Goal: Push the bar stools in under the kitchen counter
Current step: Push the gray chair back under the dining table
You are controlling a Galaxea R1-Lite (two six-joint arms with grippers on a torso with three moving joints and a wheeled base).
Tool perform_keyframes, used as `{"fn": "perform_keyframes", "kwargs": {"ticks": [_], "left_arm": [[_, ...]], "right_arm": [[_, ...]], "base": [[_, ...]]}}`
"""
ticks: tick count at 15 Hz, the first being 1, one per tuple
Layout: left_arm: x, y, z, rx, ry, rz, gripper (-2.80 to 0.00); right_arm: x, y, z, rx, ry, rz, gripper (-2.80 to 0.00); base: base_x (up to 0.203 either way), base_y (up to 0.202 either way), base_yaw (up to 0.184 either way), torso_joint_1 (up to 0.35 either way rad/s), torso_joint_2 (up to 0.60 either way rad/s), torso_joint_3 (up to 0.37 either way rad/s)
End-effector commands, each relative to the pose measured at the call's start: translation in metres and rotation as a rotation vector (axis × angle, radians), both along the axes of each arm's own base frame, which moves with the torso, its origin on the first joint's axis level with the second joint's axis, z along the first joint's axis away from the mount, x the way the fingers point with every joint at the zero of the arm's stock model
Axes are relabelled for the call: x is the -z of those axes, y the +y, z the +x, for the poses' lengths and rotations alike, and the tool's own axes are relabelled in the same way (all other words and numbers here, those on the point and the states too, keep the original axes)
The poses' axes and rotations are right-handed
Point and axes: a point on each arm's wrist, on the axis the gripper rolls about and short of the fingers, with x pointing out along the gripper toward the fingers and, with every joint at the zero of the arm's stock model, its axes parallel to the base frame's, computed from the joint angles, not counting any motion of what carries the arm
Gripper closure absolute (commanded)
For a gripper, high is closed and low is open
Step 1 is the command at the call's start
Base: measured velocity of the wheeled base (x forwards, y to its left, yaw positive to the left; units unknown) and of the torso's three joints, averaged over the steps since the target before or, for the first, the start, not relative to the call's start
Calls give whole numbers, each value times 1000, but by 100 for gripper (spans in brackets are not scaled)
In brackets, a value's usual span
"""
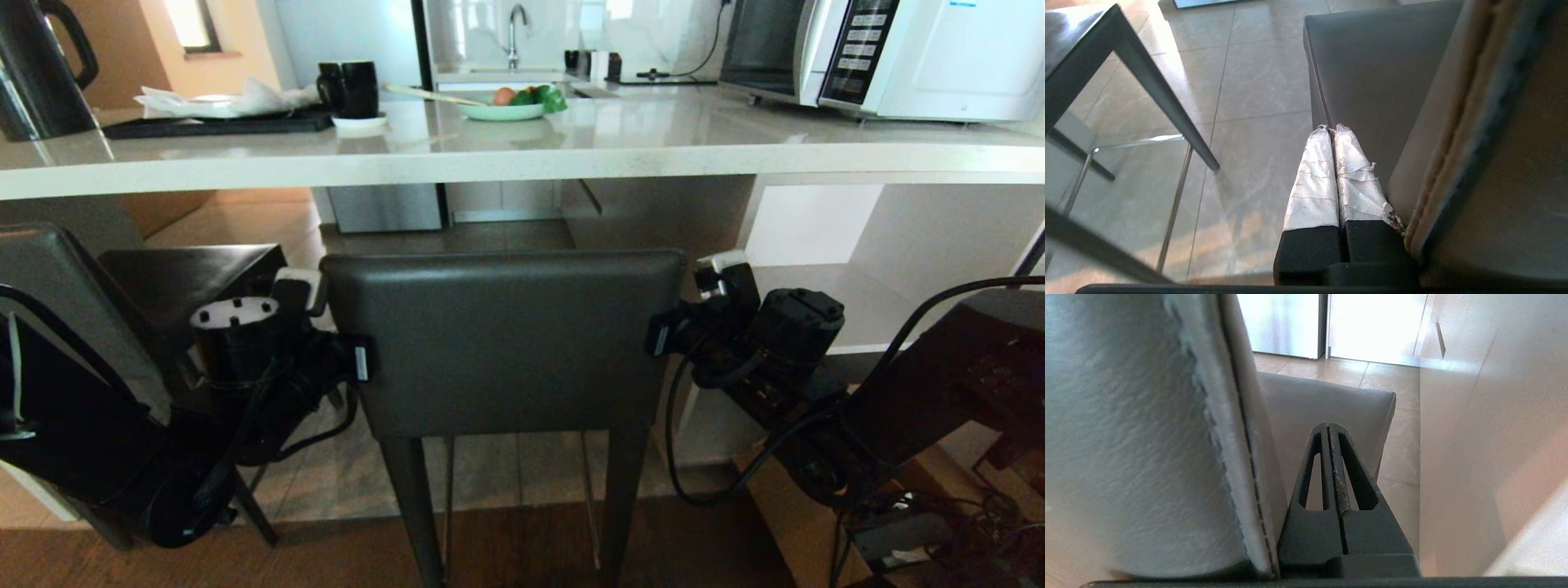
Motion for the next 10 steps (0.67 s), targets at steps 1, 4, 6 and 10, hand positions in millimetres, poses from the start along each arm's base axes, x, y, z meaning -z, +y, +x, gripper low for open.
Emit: {"fn": "perform_keyframes", "kwargs": {"ticks": [1,4,6,10], "left_arm": [[-2,0,-1,-1,-11,-3,0],[-3,0,-1,0,-14,-5,0],[-3,0,-1,0,-13,-4,0],[-4,0,-2,0,-15,-6,0]], "right_arm": [[-3,0,-1,-1,-16,7,0],[-3,-1,-1,0,-13,5,0],[-3,-1,-1,0,-13,5,0],[-2,-1,-1,0,-12,5,0]], "base": [[189,0,3,2,2,5],[191,0,1,2,4,1],[196,0,-1,3,1,1],[192,0,1,6,1,5]]}}
